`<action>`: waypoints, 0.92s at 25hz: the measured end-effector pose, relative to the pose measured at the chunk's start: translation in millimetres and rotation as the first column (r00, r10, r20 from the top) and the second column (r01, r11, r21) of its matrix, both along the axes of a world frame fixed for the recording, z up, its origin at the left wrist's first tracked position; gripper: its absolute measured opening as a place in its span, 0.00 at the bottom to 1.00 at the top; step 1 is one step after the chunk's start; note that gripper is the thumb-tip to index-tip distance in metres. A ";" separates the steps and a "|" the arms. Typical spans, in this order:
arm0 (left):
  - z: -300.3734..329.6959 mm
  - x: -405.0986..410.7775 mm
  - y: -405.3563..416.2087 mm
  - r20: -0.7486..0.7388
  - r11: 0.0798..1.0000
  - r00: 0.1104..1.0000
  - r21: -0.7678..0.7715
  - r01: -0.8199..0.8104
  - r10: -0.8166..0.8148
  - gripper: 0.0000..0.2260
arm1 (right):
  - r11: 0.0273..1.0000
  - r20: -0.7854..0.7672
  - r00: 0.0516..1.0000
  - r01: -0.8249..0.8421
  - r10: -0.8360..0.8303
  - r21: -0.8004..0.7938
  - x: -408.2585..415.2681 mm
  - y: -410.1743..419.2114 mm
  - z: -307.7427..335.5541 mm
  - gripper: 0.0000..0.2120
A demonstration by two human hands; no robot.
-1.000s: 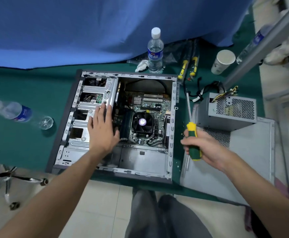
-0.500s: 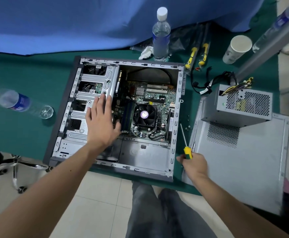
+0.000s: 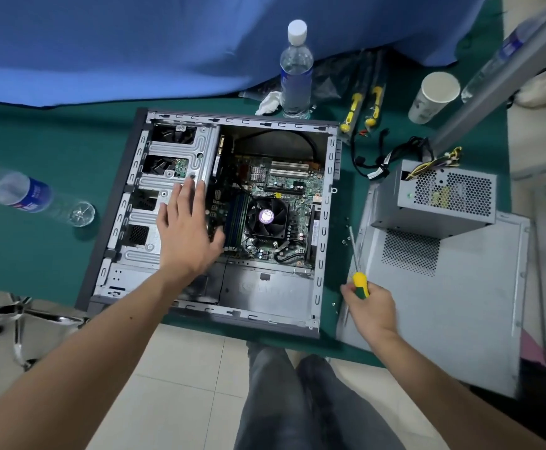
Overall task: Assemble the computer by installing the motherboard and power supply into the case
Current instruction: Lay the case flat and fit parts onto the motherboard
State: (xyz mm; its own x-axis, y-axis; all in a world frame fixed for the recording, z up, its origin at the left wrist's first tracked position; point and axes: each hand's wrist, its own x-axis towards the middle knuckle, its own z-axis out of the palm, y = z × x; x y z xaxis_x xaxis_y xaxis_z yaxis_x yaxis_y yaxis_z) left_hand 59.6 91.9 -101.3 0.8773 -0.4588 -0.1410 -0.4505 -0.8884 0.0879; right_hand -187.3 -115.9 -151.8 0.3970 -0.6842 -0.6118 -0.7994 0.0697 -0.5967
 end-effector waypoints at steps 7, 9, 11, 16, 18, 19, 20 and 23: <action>0.5 -4.0 2.6 -0.028 0.999 0.999 -0.031 0.015 -0.016 0.40 | 0.991 0.287 0.949 0.128 -0.132 0.031 42.6 -18.3 62.1 0.06; 1.3 -5.3 0.2 -0.060 0.999 0.998 -0.025 0.020 -0.022 0.41 | 0.995 0.320 0.942 0.098 -0.099 0.020 57.7 -18.6 81.2 0.06; 6.0 -1.5 -1.3 -0.137 0.999 0.990 0.007 0.034 -0.033 0.43 | 1.000 0.325 0.946 0.022 -0.020 -0.003 72.2 -12.4 98.2 0.07; 42.4 1.1 -4.1 -0.334 0.967 0.940 -0.253 -0.015 -0.073 0.36 | 0.992 0.310 0.946 -0.114 0.090 0.060 106.9 14.8 127.6 0.05; 59.3 -9.0 -6.8 -0.321 0.907 0.926 -0.418 0.050 -0.199 0.26 | 0.983 0.307 0.944 -0.157 0.122 0.093 121.0 27.3 134.0 0.05; 65.5 -15.7 -9.0 -0.350 0.874 0.899 -0.481 0.070 -0.265 0.21 | 0.979 0.301 0.943 -0.177 0.139 0.103 126.9 33.1 136.1 0.05; 70.5 -20.4 -10.5 -0.388 0.841 0.869 -0.539 0.056 -0.307 0.16 | 0.974 0.297 0.942 -0.195 0.153 0.116 133.4 39.1 137.7 0.05; 78.6 -24.8 -10.6 -0.429 0.753 0.844 -0.657 -0.048 -0.321 0.07 | 0.960 0.296 0.941 -0.221 0.164 0.172 143.7 53.0 143.2 0.05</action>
State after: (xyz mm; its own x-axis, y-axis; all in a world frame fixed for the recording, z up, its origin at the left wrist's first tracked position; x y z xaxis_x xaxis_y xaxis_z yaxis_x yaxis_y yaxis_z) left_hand 34.8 81.3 -22.7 0.6869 -0.7083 -0.1627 -0.2910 -0.4732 0.8315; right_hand -43.6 -62.9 -8.5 0.6813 -0.4529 -0.5751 -0.6151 0.0717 -0.7852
